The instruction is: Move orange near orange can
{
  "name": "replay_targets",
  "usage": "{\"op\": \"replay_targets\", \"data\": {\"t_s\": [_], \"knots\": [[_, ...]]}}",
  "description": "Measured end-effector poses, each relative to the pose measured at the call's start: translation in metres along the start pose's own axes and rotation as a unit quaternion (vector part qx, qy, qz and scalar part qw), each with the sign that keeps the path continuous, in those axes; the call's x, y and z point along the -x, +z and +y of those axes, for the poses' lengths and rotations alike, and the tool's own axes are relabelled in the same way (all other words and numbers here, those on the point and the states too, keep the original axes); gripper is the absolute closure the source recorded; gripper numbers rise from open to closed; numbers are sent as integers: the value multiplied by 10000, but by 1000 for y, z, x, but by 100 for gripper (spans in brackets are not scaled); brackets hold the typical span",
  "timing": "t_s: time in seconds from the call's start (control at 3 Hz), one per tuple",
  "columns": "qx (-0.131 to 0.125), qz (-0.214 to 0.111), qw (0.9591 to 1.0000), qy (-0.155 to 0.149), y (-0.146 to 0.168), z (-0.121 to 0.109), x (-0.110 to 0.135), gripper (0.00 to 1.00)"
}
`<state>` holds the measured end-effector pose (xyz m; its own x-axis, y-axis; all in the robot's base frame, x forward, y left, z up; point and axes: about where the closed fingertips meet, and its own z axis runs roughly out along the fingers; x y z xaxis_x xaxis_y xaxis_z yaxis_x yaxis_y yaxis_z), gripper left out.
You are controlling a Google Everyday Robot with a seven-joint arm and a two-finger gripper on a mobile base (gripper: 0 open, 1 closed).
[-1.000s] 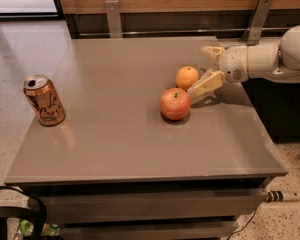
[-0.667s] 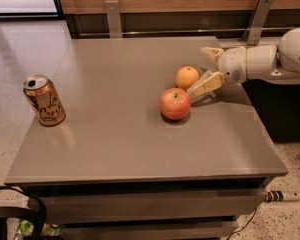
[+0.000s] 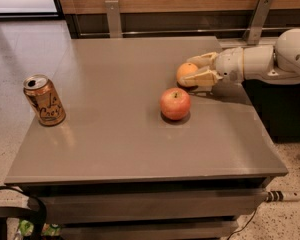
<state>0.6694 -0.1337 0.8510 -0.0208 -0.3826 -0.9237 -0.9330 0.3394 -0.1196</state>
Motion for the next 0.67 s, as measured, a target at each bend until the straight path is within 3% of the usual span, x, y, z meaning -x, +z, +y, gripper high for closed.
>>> {"op": "replay_targets", "data": {"t_s": [0.67], "knots": [[48,-10,10000,-1,6,2,1,92]]}}
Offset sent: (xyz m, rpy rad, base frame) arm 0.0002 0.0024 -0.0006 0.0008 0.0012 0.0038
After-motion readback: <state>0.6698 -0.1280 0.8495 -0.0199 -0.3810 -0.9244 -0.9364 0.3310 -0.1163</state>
